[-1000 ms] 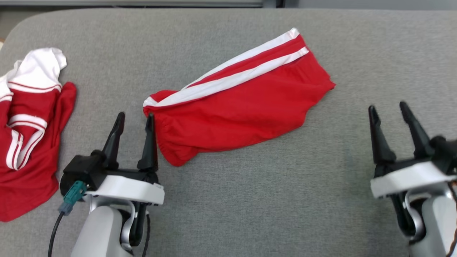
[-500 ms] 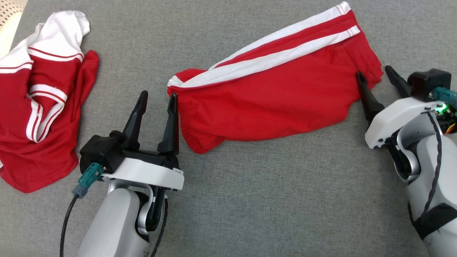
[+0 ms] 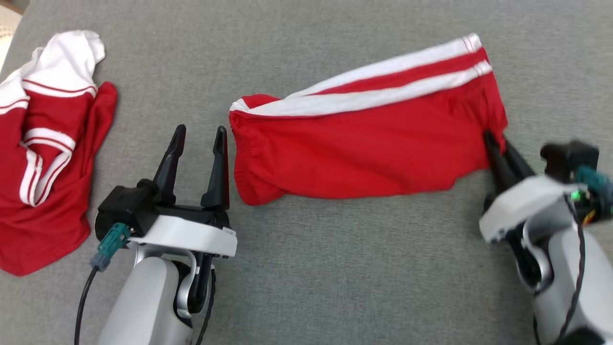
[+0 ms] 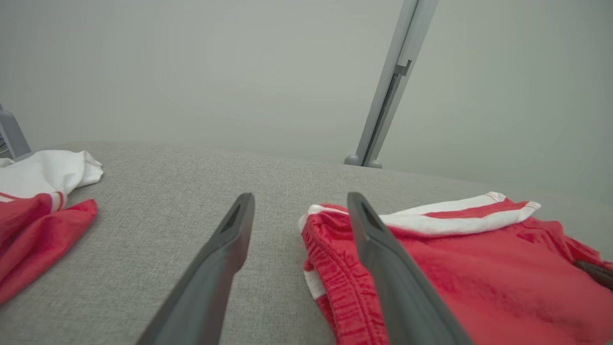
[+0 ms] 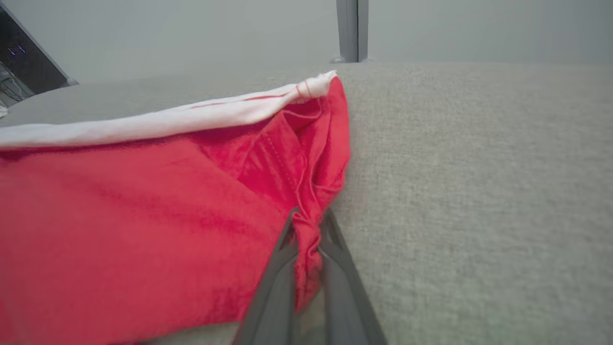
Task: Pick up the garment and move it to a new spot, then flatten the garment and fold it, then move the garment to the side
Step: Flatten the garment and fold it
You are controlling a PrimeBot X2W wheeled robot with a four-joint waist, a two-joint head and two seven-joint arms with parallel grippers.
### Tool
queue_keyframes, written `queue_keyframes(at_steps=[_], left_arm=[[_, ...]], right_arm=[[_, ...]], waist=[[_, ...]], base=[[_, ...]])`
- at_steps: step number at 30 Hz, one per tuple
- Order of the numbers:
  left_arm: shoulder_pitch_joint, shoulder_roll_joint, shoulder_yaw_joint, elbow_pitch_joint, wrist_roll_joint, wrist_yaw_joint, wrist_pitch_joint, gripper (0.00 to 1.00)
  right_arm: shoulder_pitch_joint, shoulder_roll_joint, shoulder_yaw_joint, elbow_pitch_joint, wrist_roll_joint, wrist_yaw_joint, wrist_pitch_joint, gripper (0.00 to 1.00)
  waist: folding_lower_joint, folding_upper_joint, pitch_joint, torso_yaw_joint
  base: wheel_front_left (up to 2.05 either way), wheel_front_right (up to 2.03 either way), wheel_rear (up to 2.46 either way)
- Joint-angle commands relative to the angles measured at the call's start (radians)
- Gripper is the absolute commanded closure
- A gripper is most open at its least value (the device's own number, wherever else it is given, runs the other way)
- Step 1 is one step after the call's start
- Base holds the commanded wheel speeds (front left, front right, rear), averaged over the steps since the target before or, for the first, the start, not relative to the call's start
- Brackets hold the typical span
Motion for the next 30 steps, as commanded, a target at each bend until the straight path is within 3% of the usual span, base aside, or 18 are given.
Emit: queue_keyframes(at_steps=[1, 11, 19, 25, 30], left_arm=[[0.013, 0.004, 0.011, 0.0, 0.011, -0.005, -0.004, 0.0], [0.053, 0.004, 0.058, 0.008, 0.041, -0.022, -0.004, 0.0], [0.065, 0.004, 0.062, 0.015, 0.053, -0.029, -0.004, 0.0], [0.056, 0.004, 0.038, 0.025, 0.041, -0.029, -0.004, 0.0], [0.047, 0.004, 0.016, 0.03, 0.029, -0.021, -0.004, 0.0]], right_arm=[[0.062, 0.008, -0.013, -0.028, 0.002, -0.002, -0.013, 1.0], [0.391, 0.102, -0.159, -0.222, 0.037, -0.003, -0.064, 1.0], [0.4, 0.118, -0.187, -0.291, 0.02, -0.002, -0.057, 1.0], [0.311, 0.112, -0.075, -0.402, -0.03, -0.002, -0.041, 1.0], [0.199, 0.116, 0.136, -0.41, -0.008, -0.001, -0.007, 1.0]], waist=[[0.0, 0.0, -0.019, -0.024], [0.0, 0.0, -0.064, -0.086], [0.0, 0.0, -0.073, -0.099], [0.0, 0.0, -0.092, -0.077], [0.0, 0.0, -0.113, -0.043]], base=[[0.0, 0.0, 0.0], [0.0, 0.0, 0.0], [0.0, 0.0, 0.0], [0.0, 0.0, 0.0], [0.0, 0.0, 0.0]])
